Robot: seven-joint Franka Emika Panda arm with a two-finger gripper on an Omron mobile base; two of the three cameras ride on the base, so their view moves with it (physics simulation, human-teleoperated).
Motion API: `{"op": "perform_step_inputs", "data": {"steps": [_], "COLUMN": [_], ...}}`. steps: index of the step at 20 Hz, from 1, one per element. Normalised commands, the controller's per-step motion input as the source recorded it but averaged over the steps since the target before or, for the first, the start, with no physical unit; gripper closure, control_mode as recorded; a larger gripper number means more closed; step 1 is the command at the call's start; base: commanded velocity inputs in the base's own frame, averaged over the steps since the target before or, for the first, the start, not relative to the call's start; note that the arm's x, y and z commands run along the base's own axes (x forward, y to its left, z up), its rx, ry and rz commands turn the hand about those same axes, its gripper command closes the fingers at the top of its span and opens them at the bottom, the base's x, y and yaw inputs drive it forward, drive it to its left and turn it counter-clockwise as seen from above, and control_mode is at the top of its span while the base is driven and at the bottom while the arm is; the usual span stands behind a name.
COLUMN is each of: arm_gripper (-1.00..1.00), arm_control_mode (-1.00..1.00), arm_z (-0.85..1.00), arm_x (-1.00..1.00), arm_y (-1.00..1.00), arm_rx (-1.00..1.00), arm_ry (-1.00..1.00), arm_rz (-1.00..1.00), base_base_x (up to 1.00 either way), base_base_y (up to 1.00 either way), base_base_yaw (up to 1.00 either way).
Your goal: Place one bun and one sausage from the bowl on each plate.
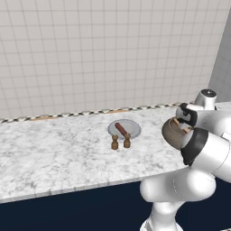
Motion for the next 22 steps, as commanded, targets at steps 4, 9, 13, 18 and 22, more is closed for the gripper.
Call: {"op": "perform_step_inputs", "data": {"steps": [4,9,13,18,22], "arm_gripper": [1.0,1.0,1.0,1.0,1.0], "arm_control_mode": [-1.0,-1.0,-1.0,-1.0,-1.0], "arm_z": [0.31,0.66,0.5,0.1,-0.16], "arm_x": [-0.24,-0.11,0.06,0.36,0.86], "arm_y": [0.06,0.33,0.92,1.0,1.0], "arm_rx": [0.0,0.0,0.0,0.11,0.11], "arm_ry": [-0.05,0.0,-0.04,-0.04,0.01], "arm_rz": [0.0,0.0,0.0,0.0,0.0], "base_base_x": [0.0,0.0,0.0,0.0,0.0], "base_base_y": [0.0,0.0,0.0,0.0,0.0], "base_base_yaw": [0.0,0.0,0.0,0.0,0.0]}}
